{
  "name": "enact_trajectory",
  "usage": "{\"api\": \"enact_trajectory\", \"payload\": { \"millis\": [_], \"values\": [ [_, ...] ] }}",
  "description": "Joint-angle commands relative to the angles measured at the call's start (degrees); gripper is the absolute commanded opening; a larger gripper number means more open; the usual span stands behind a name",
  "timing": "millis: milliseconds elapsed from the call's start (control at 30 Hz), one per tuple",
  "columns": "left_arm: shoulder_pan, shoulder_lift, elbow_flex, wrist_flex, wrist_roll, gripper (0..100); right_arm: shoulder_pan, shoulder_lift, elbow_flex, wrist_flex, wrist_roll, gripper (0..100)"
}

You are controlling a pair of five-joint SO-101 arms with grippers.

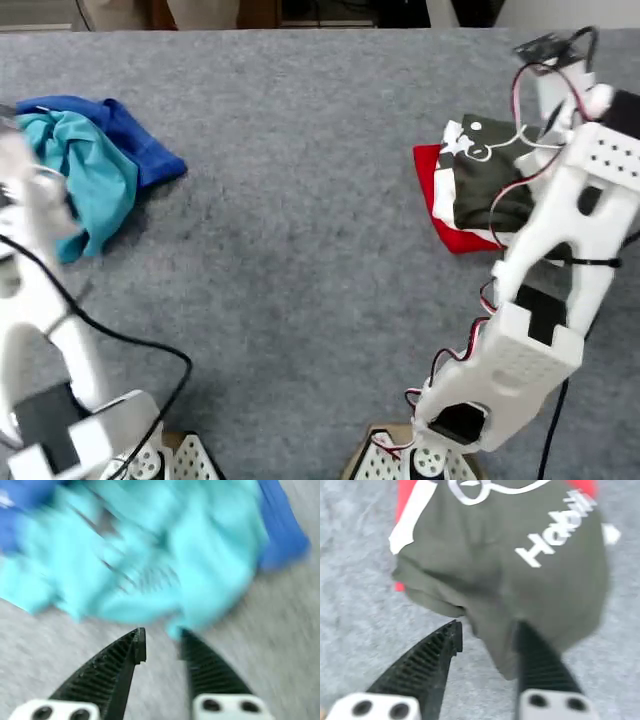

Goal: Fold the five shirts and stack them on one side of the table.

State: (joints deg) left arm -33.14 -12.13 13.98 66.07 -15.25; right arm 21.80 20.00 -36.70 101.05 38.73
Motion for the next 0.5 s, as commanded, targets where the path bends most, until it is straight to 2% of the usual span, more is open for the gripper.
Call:
{"api": "enact_trajectory", "payload": {
  "millis": [0, 100, 167, 233, 367, 467],
  "values": [
    [-3.78, 11.03, -10.9, -5.63, 2.11, 23, -4.09, -3.38, 2.86, -0.53, -0.62, 32.1],
    [-4.57, 24.48, -17.93, -7.3, 2.81, 23, -7.78, -3.38, 3.65, -2.2, -0.26, 39.8],
    [-3.96, 33.98, -22.86, -7.3, 2.81, 22, -10.07, -3.38, 3.47, -2.2, -0.18, 40.4],
    [-3.6, 41.89, -28.4, -6.15, 2.81, 17, -11.65, -3.47, 3.3, -2.02, -0.18, 40.3],
    [-2.9, 47.96, -44.04, 8.0, 2.81, 1, -12.18, -3.56, 3.21, -2.2, 1.32, 40.3],
    [-0.88, 49.98, -54.07, 19.78, 2.81, 2, -11.74, -3.82, 3.12, -2.2, 5.36, 40.3]
  ]
}}
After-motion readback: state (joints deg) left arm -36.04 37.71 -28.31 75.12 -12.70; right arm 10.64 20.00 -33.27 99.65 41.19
